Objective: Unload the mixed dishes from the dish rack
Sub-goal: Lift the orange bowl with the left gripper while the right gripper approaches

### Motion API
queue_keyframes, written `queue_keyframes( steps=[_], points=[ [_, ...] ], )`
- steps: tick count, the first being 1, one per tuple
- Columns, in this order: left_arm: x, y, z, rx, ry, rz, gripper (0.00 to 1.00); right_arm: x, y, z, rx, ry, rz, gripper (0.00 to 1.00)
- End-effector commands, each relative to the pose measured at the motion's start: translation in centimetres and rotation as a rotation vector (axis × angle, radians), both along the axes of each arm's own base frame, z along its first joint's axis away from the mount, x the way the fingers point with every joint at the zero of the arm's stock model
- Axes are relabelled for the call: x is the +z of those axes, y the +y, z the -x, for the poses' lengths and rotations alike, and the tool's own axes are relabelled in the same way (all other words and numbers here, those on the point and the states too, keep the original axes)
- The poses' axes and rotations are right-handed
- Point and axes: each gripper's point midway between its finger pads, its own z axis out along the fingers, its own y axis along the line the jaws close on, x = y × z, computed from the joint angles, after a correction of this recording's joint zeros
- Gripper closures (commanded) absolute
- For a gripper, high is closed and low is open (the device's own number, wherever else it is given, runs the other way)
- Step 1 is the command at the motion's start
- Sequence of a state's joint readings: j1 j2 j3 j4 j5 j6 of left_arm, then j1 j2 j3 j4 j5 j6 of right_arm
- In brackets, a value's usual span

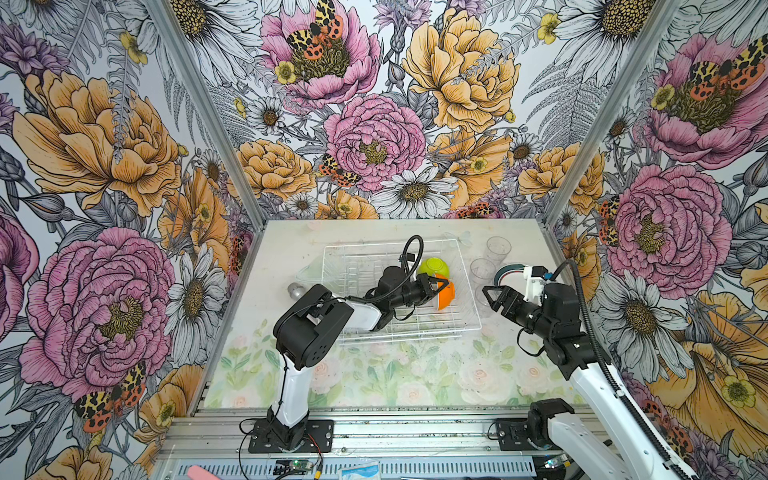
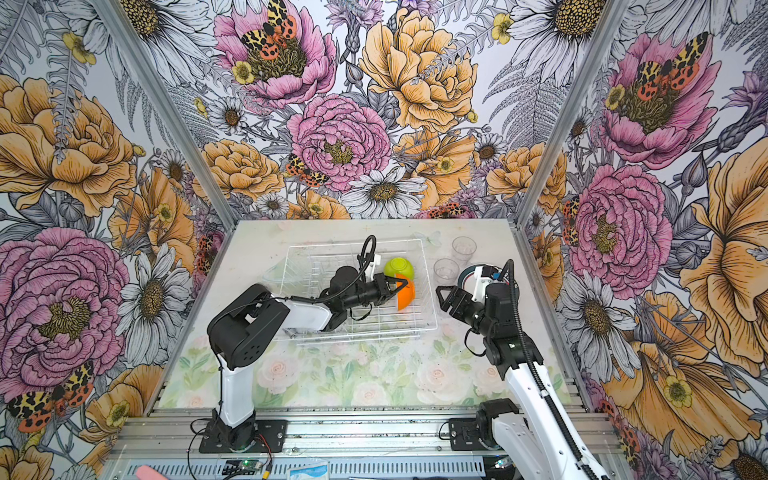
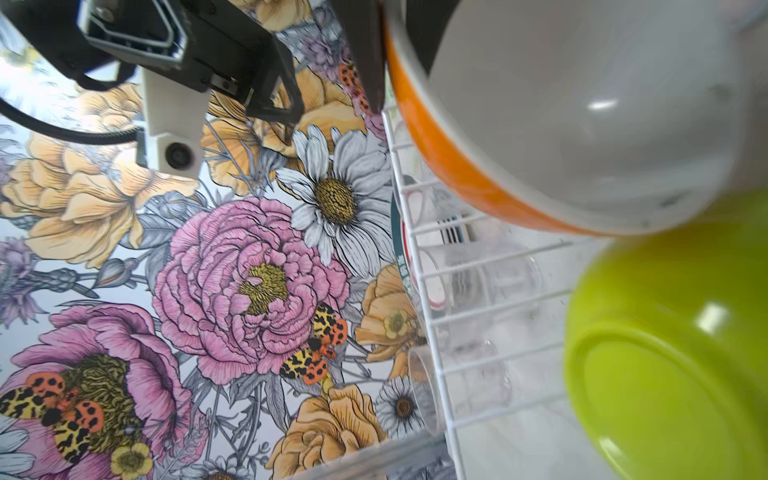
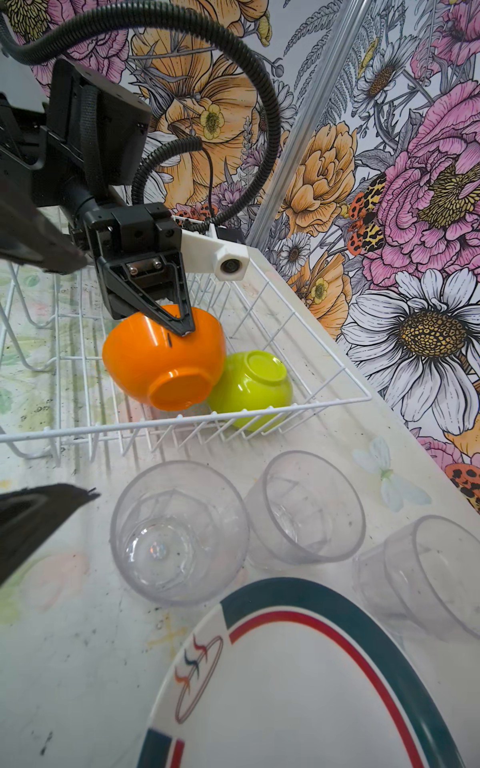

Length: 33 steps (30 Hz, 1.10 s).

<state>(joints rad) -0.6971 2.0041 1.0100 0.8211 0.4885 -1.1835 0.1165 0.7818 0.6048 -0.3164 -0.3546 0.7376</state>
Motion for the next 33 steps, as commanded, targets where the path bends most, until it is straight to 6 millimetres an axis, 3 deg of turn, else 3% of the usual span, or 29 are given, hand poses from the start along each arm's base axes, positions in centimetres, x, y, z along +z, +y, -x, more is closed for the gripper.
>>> queue_keyframes(
  steps=[1,9,14,19,22,27,33],
  points=[
    [0.1,0.0,-0.6,-0.010,0.000,0.006,0.97,0.2,-0.5,-0.3,-0.008,-0.030,0.046,0.19],
    [3.6,-0.5,-1.2,-0.028,-0.052,0.022,1.00,1.1,-1.2,-0.9,-0.034,-0.074,0.120,0.21],
    [7.6,-0.8,-1.4,-0.037,-0.115,0.031,1.00,2.0,-0.9,-1.6,-0.048,-0.101,0.180,0.22],
    [9.5,0.7,-2.7,0.065,-0.099,-0.082,1.00,3.4,0.0,-2.5,-0.077,-0.157,0.321,0.24],
    [12.1,2.4,-3.1,0.143,-0.127,-0.139,1.00,4.5,0.7,-3.3,-0.107,-0.208,0.414,0.24],
    [15.4,5.2,-4.5,0.298,-0.155,-0.191,1.00,7.1,4.3,-5.0,-0.069,-0.368,0.445,0.24],
    [19.2,6.7,-5.6,0.396,-0.144,-0.107,1.00,10.5,9.7,-6.4,0.019,-0.553,0.434,0.25]
  ],
)
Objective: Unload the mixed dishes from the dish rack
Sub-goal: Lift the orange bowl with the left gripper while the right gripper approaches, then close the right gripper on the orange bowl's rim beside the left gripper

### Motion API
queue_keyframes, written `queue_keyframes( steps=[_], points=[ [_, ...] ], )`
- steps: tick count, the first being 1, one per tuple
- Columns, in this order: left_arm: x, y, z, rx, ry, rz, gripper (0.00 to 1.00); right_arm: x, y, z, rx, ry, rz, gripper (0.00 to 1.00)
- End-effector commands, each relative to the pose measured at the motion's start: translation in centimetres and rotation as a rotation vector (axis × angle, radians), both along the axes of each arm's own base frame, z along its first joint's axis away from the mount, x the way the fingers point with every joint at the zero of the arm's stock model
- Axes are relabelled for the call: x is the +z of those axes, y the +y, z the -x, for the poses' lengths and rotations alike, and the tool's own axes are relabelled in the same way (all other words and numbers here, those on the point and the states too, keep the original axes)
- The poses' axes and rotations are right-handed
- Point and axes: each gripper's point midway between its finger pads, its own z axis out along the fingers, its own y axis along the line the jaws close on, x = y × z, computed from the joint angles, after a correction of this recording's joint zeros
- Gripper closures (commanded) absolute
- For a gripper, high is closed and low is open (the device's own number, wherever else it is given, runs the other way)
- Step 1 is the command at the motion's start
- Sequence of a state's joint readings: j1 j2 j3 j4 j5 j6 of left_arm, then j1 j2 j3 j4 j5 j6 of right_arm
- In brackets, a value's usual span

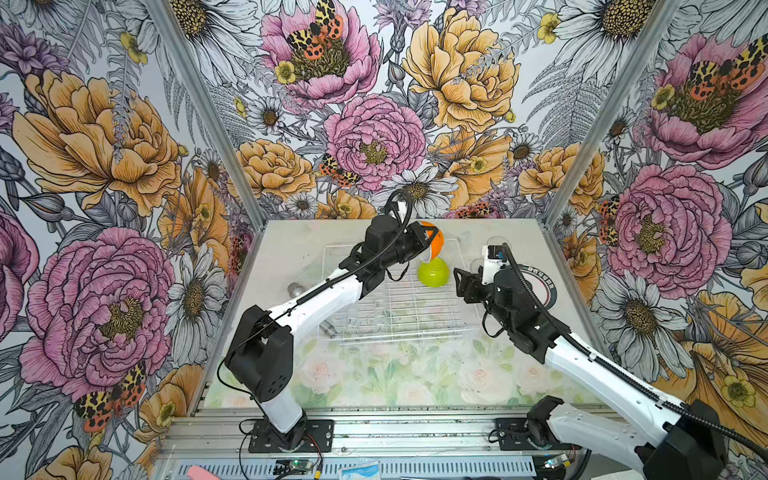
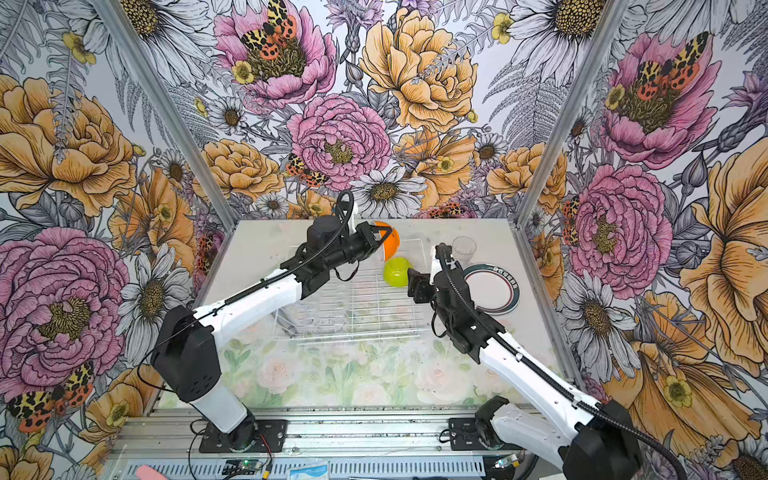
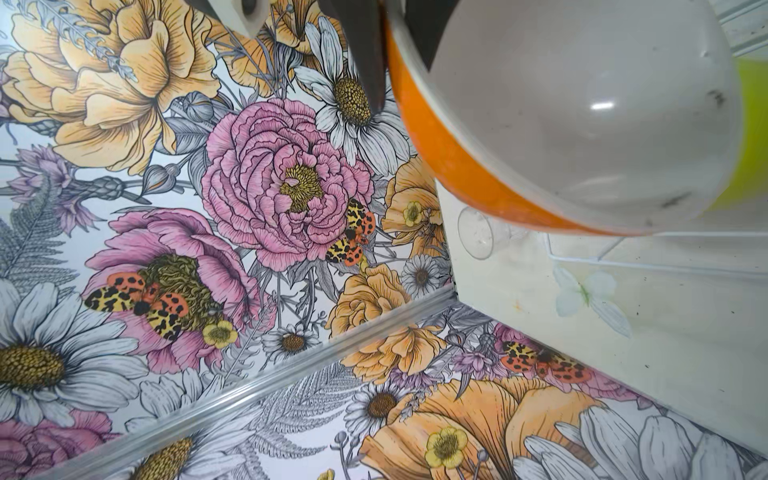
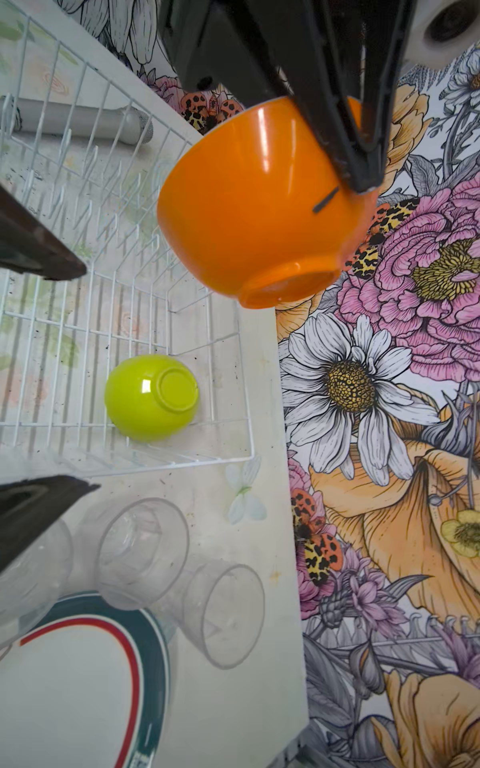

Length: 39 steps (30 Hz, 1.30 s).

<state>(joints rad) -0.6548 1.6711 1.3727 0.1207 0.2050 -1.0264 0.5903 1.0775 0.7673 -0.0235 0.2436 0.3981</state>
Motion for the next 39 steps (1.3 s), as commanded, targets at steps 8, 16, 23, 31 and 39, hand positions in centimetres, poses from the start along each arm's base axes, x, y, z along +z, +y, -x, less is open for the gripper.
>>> queue_keyframes(
  steps=[8,16,23,31,39],
  points=[
    [4.6,3.3,-1.3,0.188,-0.017,0.152,1.00,8.8,6.5,-2.1,0.122,-0.335,-0.079,0.25],
    [6.5,4.8,-0.7,0.218,-0.030,0.245,1.00,8.5,8.8,-2.6,0.169,-0.329,-0.049,0.27],
    [6.7,5.4,0.0,0.214,0.000,0.360,1.00,9.5,9.1,-3.6,0.130,-0.368,-0.040,0.32],
    [7.5,7.0,0.9,0.258,-0.011,0.434,1.00,9.9,9.6,-5.8,0.071,-0.408,-0.004,0.50],
    [8.2,8.1,1.2,0.280,-0.031,0.446,1.00,8.6,10.5,-7.6,0.042,-0.373,0.031,0.57]
  ],
)
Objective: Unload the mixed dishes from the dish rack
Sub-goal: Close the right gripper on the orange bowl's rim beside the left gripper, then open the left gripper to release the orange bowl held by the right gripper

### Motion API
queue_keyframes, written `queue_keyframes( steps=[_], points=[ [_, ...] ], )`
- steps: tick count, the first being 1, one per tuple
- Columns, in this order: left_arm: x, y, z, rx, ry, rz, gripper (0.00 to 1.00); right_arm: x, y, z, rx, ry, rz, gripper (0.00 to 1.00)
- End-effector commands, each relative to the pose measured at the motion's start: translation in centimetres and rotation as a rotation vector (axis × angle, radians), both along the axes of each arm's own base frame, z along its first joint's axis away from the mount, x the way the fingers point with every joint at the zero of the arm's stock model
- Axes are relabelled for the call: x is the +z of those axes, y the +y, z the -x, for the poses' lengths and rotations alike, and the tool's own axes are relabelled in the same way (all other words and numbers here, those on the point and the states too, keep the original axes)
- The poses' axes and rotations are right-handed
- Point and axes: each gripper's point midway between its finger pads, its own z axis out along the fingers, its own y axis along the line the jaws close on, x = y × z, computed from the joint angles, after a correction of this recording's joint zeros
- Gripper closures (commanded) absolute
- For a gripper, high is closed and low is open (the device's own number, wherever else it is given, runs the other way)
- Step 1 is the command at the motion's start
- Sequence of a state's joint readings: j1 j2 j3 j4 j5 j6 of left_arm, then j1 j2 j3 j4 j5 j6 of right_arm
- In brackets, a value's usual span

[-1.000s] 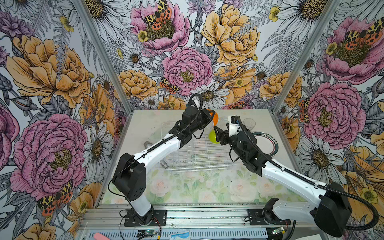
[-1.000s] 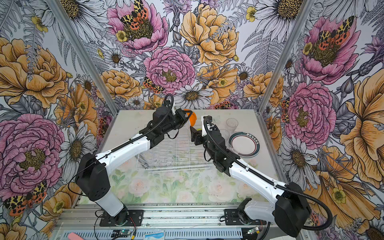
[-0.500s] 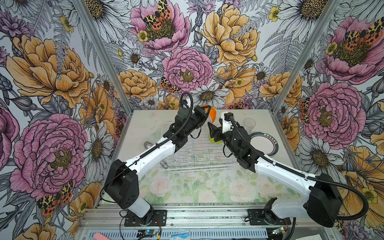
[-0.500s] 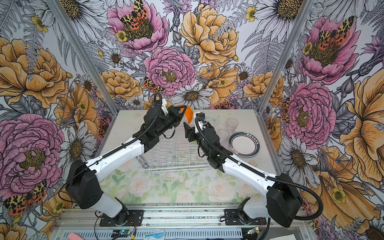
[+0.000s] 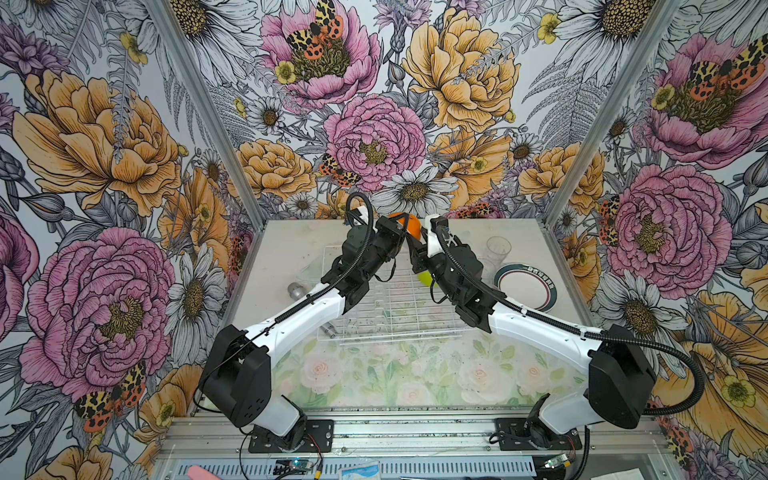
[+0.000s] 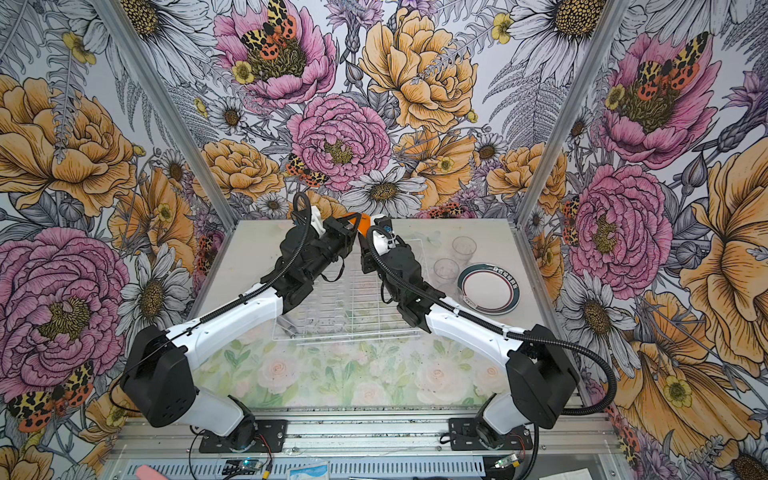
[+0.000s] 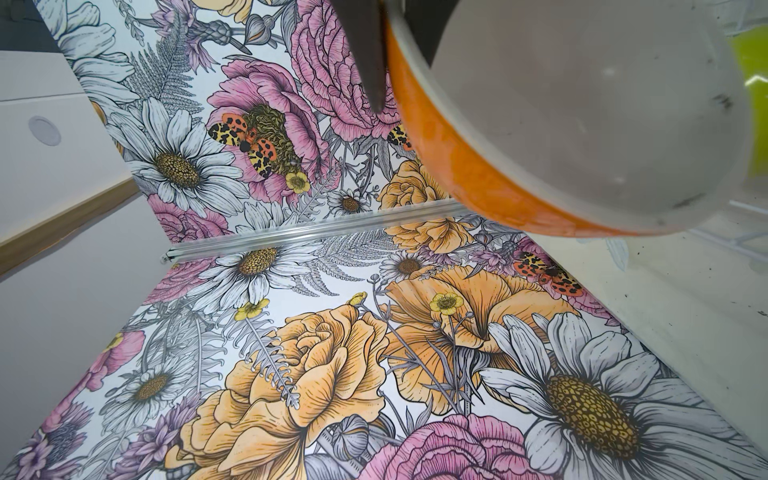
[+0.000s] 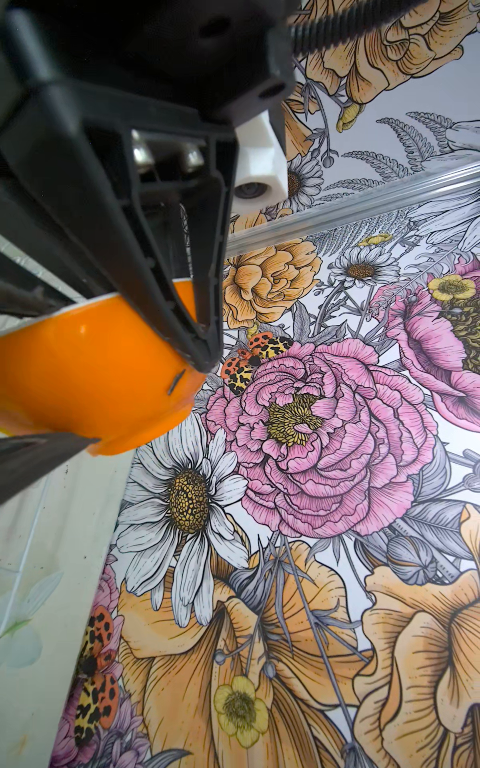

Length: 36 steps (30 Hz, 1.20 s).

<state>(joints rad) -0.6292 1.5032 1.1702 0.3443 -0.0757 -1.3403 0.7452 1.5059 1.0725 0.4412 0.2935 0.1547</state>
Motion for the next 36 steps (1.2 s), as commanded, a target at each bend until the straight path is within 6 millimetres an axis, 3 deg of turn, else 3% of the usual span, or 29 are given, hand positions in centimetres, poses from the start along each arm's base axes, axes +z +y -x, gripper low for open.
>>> queue_keyframes(
  steps=[1,17,24,28,36],
  points=[
    [4.4,0.8,1.7,-0.017,-0.099,0.088,1.00,0.1,-1.5,-1.8,-0.099,-0.001,-0.005,0.58],
    [6.8,0.9,2.0,-0.055,-0.148,0.140,1.00,-0.1,-2.3,-3.8,-0.179,0.009,0.025,0.60],
    [5.2,0.4,2.1,-0.079,-0.104,0.175,1.00,0.9,-2.0,-4.3,-0.177,-0.023,0.027,0.63],
    [3.9,0.5,1.4,-0.078,-0.059,0.192,1.00,1.2,-2.0,-4.5,-0.204,-0.050,0.031,0.70],
    [2.3,0.0,0.7,-0.117,0.005,0.231,1.00,1.6,-1.3,-4.8,-0.216,-0.093,0.015,0.75]
  ],
)
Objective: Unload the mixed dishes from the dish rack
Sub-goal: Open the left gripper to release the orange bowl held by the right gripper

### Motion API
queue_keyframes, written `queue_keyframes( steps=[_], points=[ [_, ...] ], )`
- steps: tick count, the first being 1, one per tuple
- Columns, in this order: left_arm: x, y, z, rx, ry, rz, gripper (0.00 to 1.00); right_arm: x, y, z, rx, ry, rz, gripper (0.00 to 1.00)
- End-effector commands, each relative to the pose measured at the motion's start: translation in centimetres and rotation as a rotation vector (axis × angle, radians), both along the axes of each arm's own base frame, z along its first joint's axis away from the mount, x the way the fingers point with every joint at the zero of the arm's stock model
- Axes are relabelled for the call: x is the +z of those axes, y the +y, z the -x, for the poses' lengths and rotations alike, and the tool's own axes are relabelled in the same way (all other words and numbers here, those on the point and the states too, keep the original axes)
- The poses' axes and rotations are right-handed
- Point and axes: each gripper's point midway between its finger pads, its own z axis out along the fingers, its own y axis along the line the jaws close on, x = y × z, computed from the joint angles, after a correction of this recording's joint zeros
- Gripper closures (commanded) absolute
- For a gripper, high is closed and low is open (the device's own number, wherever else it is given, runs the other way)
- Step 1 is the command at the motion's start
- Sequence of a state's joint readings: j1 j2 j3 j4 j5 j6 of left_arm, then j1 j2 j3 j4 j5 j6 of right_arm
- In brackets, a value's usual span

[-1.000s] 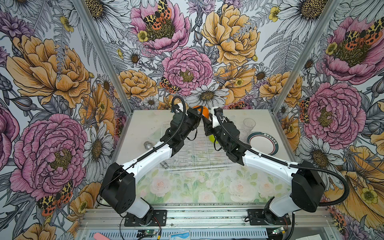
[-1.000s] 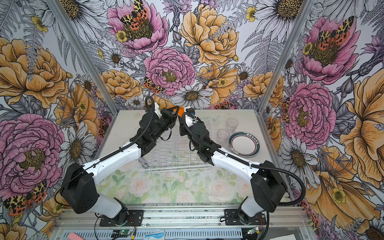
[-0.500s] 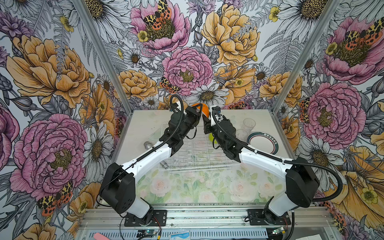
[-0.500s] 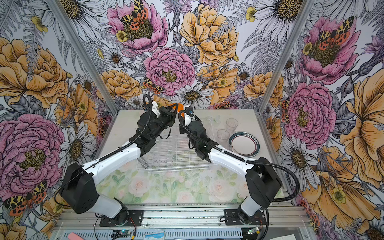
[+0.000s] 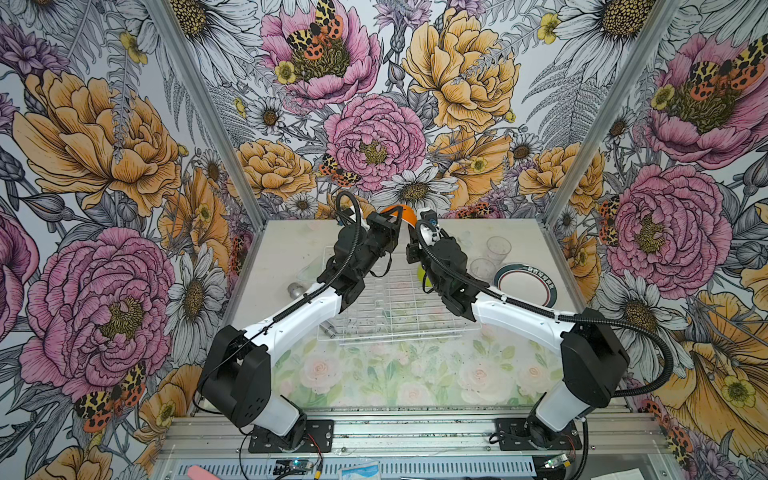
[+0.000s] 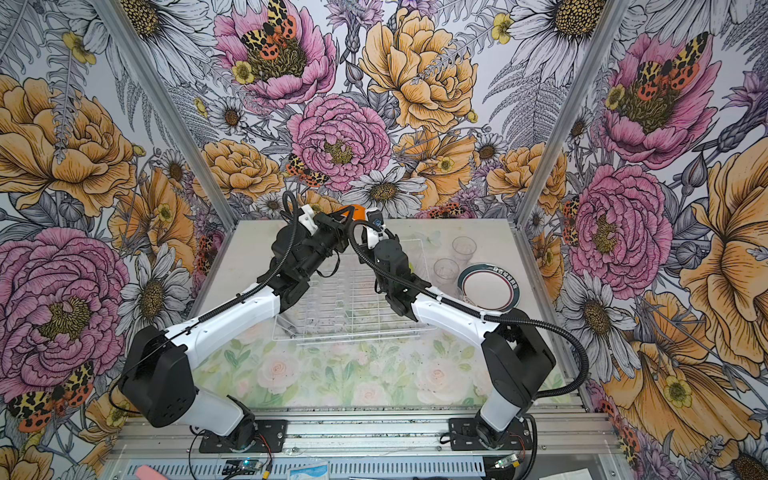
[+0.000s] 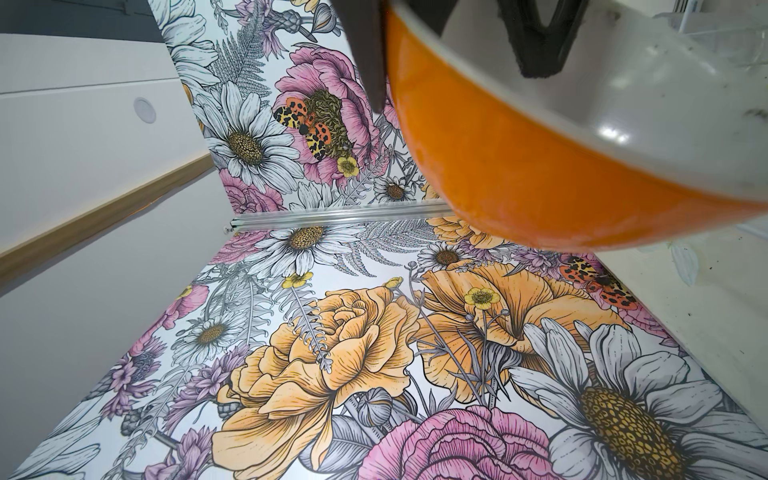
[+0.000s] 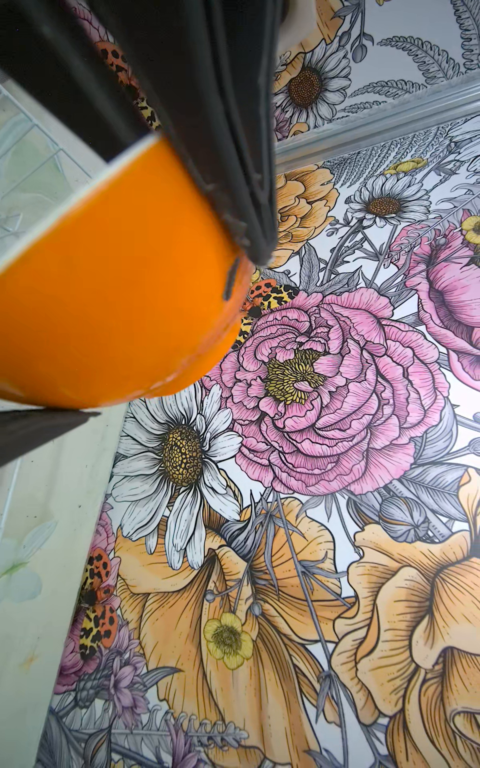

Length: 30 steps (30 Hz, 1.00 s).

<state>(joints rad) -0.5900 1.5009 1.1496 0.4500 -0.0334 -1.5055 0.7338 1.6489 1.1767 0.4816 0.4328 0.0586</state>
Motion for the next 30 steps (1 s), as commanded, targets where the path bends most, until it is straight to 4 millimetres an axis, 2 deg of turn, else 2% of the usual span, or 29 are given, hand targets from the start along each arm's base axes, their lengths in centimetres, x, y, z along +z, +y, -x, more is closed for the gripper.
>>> queue_keyframes(
  steps=[1,5,7,12,17,18,19,22,23,24,25,30],
  points=[
    [0.5,-1.2,1.1,-0.098,-0.010,0.049,1.00,2.6,-0.9,-1.0,-0.060,-0.068,-0.073,0.77],
    [-0.3,-1.5,0.6,-0.111,0.013,0.059,1.00,2.7,-0.7,-1.0,-0.055,-0.075,-0.080,0.90],
    [-0.8,-1.6,0.3,-0.119,0.025,0.071,1.00,2.7,-0.7,-0.9,-0.053,-0.076,-0.084,1.00],
    [-2.1,-1.8,-0.3,-0.136,0.041,0.076,1.00,2.6,-1.0,-0.3,-0.041,-0.081,-0.097,1.00],
    [-2.0,-1.8,-0.4,-0.138,0.025,0.053,0.99,2.5,-1.8,0.2,-0.052,-0.069,-0.098,1.00],
    [-1.8,-1.8,-0.5,-0.145,0.016,0.047,0.92,2.5,-1.9,0.3,-0.054,-0.068,-0.101,1.00],
    [-1.5,-1.7,-0.6,-0.156,0.006,0.041,0.79,2.4,-2.0,0.4,-0.053,-0.063,-0.103,1.00],
    [-1.6,-1.2,-0.9,-0.174,0.007,0.023,0.52,2.2,-2.4,0.8,-0.052,-0.055,-0.114,1.00],
    [-1.7,-1.0,-0.9,-0.171,0.009,0.017,0.37,2.0,-2.7,0.9,-0.057,-0.050,-0.121,1.00],
    [-2.1,-0.8,-0.9,-0.166,0.019,0.006,0.15,1.9,-3.0,0.9,-0.061,-0.043,-0.129,1.00],
    [-2.4,-0.6,-0.9,-0.162,0.028,-0.001,0.01,1.6,-3.3,0.9,-0.071,-0.032,-0.135,1.00],
    [-3.3,-0.2,-0.5,-0.155,0.039,-0.018,0.01,0.7,-4.6,0.8,-0.118,-0.002,-0.146,1.00]
  ],
)
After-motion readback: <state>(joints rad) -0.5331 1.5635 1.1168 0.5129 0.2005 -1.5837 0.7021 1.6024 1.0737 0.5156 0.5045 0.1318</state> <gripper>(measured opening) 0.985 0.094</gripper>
